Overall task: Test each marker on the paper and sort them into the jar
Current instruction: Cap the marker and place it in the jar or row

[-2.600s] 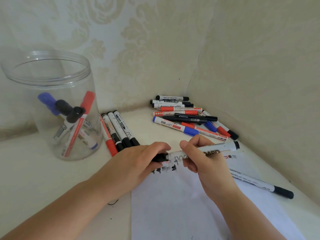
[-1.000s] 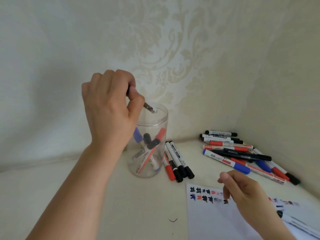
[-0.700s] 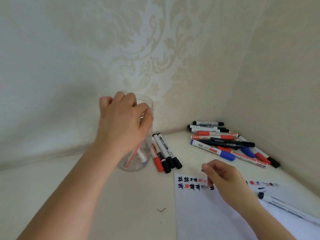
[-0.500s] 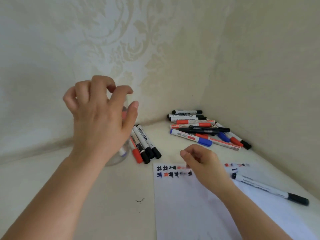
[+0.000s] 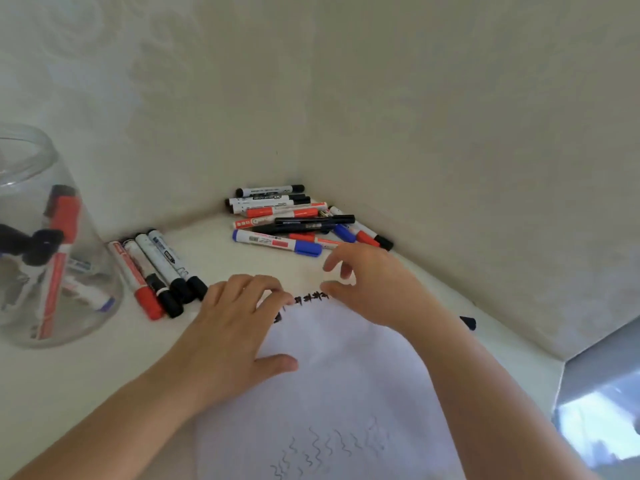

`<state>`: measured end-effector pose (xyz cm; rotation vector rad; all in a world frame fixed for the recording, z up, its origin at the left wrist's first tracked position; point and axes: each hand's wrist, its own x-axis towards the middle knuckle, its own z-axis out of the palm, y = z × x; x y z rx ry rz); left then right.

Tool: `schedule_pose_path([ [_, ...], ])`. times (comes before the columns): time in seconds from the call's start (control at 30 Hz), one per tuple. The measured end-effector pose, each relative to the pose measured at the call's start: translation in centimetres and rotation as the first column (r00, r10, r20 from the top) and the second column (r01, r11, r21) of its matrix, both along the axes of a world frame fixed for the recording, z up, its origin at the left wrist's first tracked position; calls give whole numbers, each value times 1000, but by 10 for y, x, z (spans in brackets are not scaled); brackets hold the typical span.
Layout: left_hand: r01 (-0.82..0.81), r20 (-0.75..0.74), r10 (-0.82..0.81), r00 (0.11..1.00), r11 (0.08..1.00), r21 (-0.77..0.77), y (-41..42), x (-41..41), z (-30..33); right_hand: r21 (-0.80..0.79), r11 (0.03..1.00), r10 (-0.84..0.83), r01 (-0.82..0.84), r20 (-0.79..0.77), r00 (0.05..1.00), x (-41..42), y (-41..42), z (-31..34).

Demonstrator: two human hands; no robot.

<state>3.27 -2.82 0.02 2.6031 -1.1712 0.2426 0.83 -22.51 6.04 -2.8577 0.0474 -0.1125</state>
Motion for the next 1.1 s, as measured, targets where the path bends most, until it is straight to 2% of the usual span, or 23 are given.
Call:
schedule_pose_path([
  [0.2,32,-67,-35,997,999,-40,8,8,-5,-260,964,-132,55,-289,948,-22,-48,-7],
  [0.27,45,-110,-49,993,998,-40,11,11,-5,-270,961,-144,62,-295,945,-21,-48,-10],
  [0.33,58,-147,-66,987,997,-61,12,13,-3,-293,955,-101,49,-167,981,-17,-45,-8],
  [0.37,54,-166,-69,984,994,-94,11,13,-3,-216,975,-60,47,-55,997,-14,-40,-6],
  [0.43,30,-204,-70,976,981,-192,9,14,-1,164,986,-6,-16,133,991,-9,-25,2],
  [0.47,20,-224,-75,972,971,-240,8,14,0,381,921,10,-77,175,985,-6,-15,5],
  [0.53,2,-264,-89,960,950,-314,7,14,3,695,698,62,-171,180,982,1,6,8],
  [0.63,-18,-284,-103,953,919,-394,5,11,5,891,397,108,-221,193,975,9,28,-3],
  [0.7,-52,-294,-93,951,892,-450,5,9,5,955,219,79,-200,187,979,10,32,-11],
  [0.73,-72,-305,-84,949,880,-469,5,9,5,970,160,67,-181,173,983,10,32,-16],
  [0.77,-83,-308,-75,948,879,-469,4,8,5,977,146,65,-156,148,987,9,31,-20],
  [0.87,-25,-280,-100,955,911,-411,0,3,6,929,342,155,-139,90,984,7,33,-29],
  [0.93,21,-263,-128,956,926,-377,0,2,8,907,398,199,-137,60,978,6,35,-32],
  [1.1,40,-247,-125,961,946,-320,1,7,12,949,280,192,-144,91,977,7,35,-31],
])
